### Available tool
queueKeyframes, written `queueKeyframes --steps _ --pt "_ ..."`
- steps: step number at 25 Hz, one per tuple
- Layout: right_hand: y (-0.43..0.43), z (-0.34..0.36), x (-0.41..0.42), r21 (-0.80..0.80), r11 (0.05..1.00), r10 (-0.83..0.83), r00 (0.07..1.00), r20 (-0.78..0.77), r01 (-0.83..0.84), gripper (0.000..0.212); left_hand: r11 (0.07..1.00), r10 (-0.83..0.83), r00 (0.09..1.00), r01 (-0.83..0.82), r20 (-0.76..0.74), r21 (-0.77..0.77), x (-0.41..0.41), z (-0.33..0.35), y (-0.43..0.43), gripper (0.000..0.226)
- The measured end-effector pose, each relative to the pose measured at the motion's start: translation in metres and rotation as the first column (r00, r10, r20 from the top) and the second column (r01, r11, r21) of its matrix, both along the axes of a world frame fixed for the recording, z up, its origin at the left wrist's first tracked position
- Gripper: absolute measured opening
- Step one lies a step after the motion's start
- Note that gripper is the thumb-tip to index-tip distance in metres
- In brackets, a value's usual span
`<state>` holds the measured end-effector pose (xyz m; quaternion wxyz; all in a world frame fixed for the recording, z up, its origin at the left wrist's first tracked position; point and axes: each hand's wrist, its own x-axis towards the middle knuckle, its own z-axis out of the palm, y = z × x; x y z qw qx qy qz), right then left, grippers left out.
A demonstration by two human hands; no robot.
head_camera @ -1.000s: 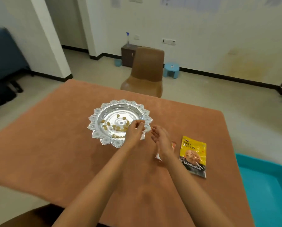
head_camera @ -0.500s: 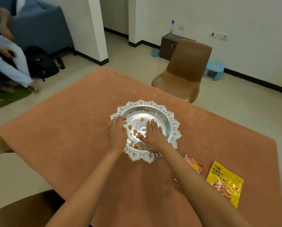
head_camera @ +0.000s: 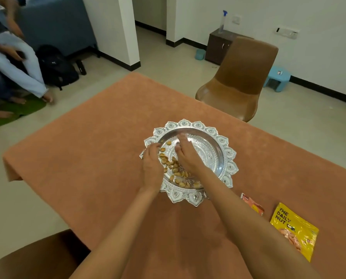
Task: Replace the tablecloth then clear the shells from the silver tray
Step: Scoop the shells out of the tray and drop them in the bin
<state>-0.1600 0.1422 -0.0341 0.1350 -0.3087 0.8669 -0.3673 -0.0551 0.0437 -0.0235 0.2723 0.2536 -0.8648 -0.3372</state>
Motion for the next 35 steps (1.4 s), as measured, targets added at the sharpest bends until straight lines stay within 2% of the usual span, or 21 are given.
queueKeyframes --steps 2,5,7,10,12,14,17,20,22,24,26,27,29,30,31,32,33,34,35 --pt "-0.014 -0.001 0.005 0.065 0.994 0.088 0.994 -0.069 -0.084 0.052 1.000 0.018 1.000 -0.018 -0.026 -0.004 -0.001 0.000 0.001 0.039" --pt "-0.018 0.000 0.018 0.045 0.968 0.250 0.962 -0.108 -0.247 0.048 0.998 0.012 0.998 -0.007 -0.067 0.065 -0.001 0.000 0.001 0.036" --pt "-0.004 0.000 0.023 0.022 0.921 0.387 0.911 -0.141 -0.388 0.042 0.995 0.007 0.999 -0.002 -0.050 0.096 0.000 -0.001 0.000 0.037" --pt "0.020 0.003 0.021 0.063 0.826 0.563 0.822 -0.084 -0.560 0.037 0.999 0.006 1.000 -0.007 0.022 0.046 0.000 -0.006 -0.002 0.052" --pt "0.029 0.006 0.012 0.083 0.785 0.620 0.777 -0.111 -0.614 0.035 1.000 0.019 1.000 -0.019 0.010 0.011 0.001 -0.004 -0.001 0.055" --pt "0.033 0.004 0.007 0.153 0.732 0.679 0.694 -0.242 -0.663 0.033 1.000 0.018 1.000 -0.018 -0.009 0.001 0.001 -0.001 -0.001 0.055" --pt "0.030 0.001 0.006 0.387 0.682 0.728 0.521 -0.445 -0.621 0.027 1.000 0.020 1.000 -0.020 0.006 0.016 0.002 -0.003 -0.001 0.054" --pt "0.015 0.003 0.008 0.400 0.678 0.720 0.444 -0.534 -0.617 0.020 0.997 0.036 0.999 -0.038 0.035 0.063 0.002 -0.005 -0.002 0.056" --pt "0.004 0.003 0.009 0.335 0.716 0.673 0.477 -0.566 -0.612 0.022 0.996 0.032 0.999 -0.035 0.037 0.078 0.001 -0.006 -0.002 0.059" --pt "-0.003 -0.001 0.011 0.323 0.806 0.578 0.544 -0.608 -0.496 0.026 0.996 0.036 0.999 -0.039 0.033 0.084 0.001 -0.007 -0.003 0.058" --pt "-0.009 -0.002 0.013 0.372 0.841 0.540 0.595 -0.595 -0.392 0.032 0.996 0.043 0.998 -0.046 0.037 0.080 0.001 -0.008 -0.002 0.054" --pt "-0.013 0.001 0.013 0.406 0.852 0.519 0.643 -0.563 -0.331 0.033 0.997 0.036 0.999 -0.038 0.037 0.067 0.001 -0.008 -0.003 0.051" --pt "-0.018 0.007 0.011 0.459 0.871 0.399 0.800 -0.449 -0.178 0.032 1.000 0.019 1.000 -0.019 0.024 0.020 0.000 -0.007 -0.004 0.043" --pt "-0.019 0.011 0.010 0.418 0.902 0.273 0.892 -0.361 -0.107 0.030 0.999 0.020 1.000 -0.020 -0.002 0.044 0.000 -0.003 -0.004 0.036" --pt "-0.018 0.013 0.009 0.298 0.954 0.111 0.954 -0.277 -0.025 0.028 0.987 0.040 0.998 -0.032 -0.048 0.156 0.000 0.005 -0.005 0.027" --pt "-0.016 0.016 0.009 0.121 0.989 -0.065 0.984 -0.165 0.085 0.029 0.936 0.083 0.991 -0.041 -0.108 0.349 -0.001 0.014 -0.006 0.021" --pt "-0.014 0.022 0.010 -0.084 0.971 -0.228 0.973 -0.019 0.226 0.033 0.815 0.139 0.976 -0.018 -0.165 0.580 -0.005 0.025 -0.005 0.021" --pt "-0.015 0.027 0.010 -0.244 0.899 -0.341 0.931 0.132 0.364 0.036 0.623 0.194 0.957 0.051 -0.217 0.781 -0.011 0.032 -0.003 0.025" --pt "-0.018 0.033 0.011 -0.318 0.819 -0.401 0.873 0.277 0.477 0.036 0.420 0.234 0.940 0.130 -0.246 0.898 -0.017 0.037 0.002 0.030"
